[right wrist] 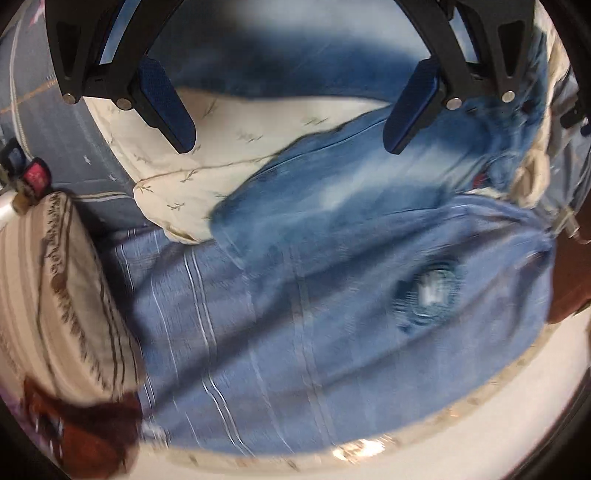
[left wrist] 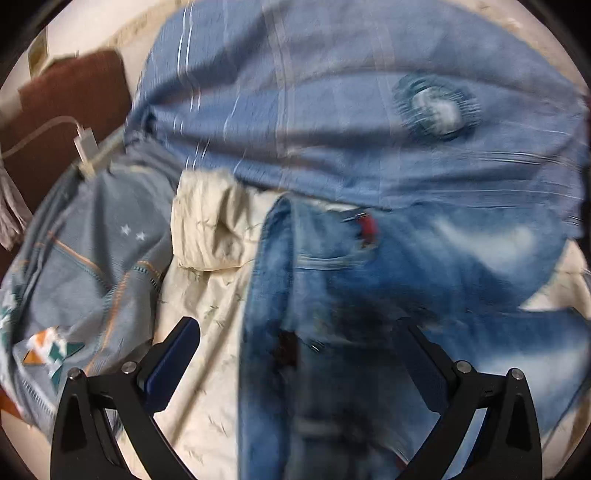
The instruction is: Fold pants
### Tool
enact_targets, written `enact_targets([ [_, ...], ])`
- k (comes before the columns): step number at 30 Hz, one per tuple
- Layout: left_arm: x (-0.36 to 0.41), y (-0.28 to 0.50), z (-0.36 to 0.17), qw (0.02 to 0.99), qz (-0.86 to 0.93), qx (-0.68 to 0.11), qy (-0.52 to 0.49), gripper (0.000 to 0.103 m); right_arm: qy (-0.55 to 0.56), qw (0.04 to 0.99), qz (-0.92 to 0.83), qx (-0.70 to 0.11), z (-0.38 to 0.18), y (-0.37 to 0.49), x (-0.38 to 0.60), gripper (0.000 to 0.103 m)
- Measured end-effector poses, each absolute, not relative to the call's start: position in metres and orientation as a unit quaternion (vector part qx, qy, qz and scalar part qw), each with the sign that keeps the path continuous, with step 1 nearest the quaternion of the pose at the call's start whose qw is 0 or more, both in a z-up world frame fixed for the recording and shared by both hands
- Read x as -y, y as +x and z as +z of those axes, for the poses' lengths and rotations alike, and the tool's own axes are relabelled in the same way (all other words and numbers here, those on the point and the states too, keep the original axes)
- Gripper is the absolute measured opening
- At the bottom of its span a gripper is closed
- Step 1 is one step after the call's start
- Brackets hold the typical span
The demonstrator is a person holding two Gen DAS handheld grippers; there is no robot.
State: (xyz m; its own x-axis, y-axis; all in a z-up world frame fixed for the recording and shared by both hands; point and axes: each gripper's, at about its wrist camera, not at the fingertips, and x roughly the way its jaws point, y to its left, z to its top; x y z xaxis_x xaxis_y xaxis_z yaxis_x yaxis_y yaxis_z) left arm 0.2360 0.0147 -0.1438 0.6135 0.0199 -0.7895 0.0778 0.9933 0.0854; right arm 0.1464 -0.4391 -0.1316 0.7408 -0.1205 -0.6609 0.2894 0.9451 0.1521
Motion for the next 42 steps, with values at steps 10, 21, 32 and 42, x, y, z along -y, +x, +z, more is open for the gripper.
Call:
enact_targets([
  [10,-0.037,0.347,-0.158,0.882,-0.015,-0.470,0.014,0.103,0.118,0.909,-0.149,-0.372,-0.140,0.262,0.512,0.103],
  [21,-0.022,0.418,-0.186,0.851,-0.041,-0.522,-0.026,0.072,0.093,0.886,-0.140,-0.432,-0.179,0.350,0.520,0.086],
  [32,-0.004,0.400,-0.178,0.869,-0.095,-0.483,-0.047,0.007,0.152,0.904,-0.100,-0.388,-0.167,0.315,0.521,0.028],
  [42,-0.025,0.327,-0.115,0.897,-0.150,-0.412,-0.066,0.006,0.208,0.914,-0.089,-0.336,-0.128,0.233,0.543,0.021],
])
